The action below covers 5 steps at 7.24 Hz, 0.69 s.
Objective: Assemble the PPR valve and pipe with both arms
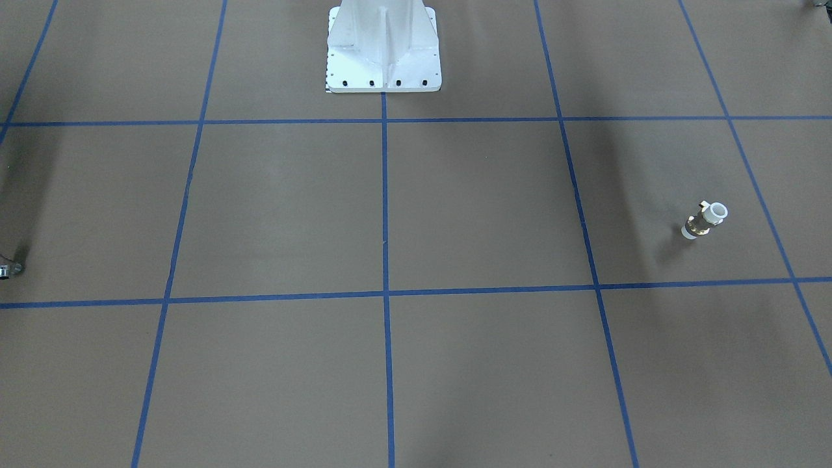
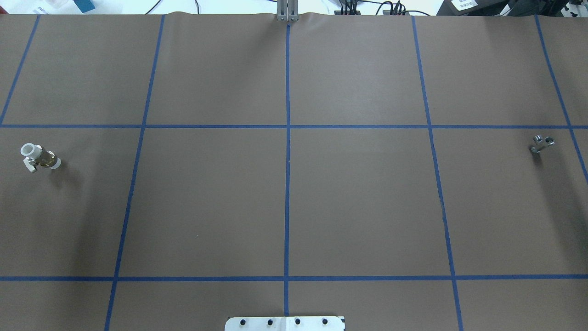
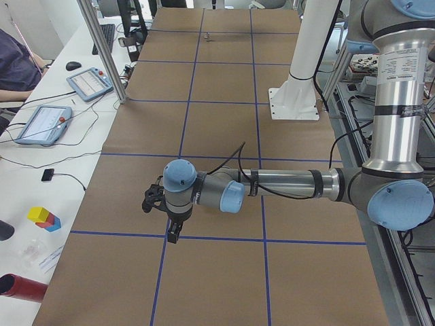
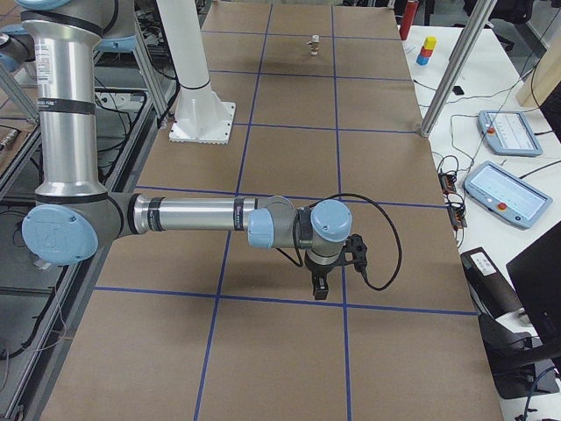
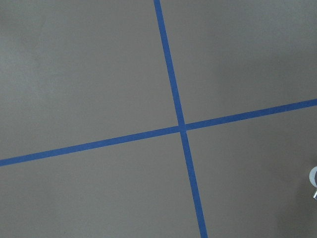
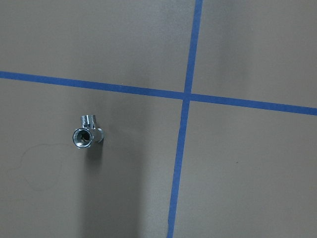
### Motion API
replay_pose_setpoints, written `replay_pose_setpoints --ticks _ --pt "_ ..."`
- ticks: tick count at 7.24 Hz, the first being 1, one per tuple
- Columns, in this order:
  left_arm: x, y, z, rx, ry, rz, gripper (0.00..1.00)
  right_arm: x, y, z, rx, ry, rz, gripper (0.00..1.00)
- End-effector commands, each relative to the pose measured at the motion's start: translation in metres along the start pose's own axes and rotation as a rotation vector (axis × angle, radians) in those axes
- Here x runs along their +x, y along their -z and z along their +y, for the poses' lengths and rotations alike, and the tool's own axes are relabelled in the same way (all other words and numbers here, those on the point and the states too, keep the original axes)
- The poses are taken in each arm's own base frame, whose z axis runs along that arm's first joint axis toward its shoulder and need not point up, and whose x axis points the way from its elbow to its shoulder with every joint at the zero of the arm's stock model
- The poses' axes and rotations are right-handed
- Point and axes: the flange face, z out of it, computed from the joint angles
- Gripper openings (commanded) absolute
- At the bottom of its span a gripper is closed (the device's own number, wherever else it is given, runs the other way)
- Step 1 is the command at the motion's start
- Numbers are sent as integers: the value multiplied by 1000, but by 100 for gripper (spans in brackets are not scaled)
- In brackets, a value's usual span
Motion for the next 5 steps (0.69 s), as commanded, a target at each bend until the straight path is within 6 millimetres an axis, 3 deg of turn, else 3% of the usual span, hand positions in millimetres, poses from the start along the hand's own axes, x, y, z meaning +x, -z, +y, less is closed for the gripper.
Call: replay_pose_setpoints --ticks 1,5 --pt "-1 0 2 -1 0 -6 100 0 0 1 -1 -1 -5 100" --pt "9 10 -3 21 -21 1 100 -3 3 0 9 8 -4 100"
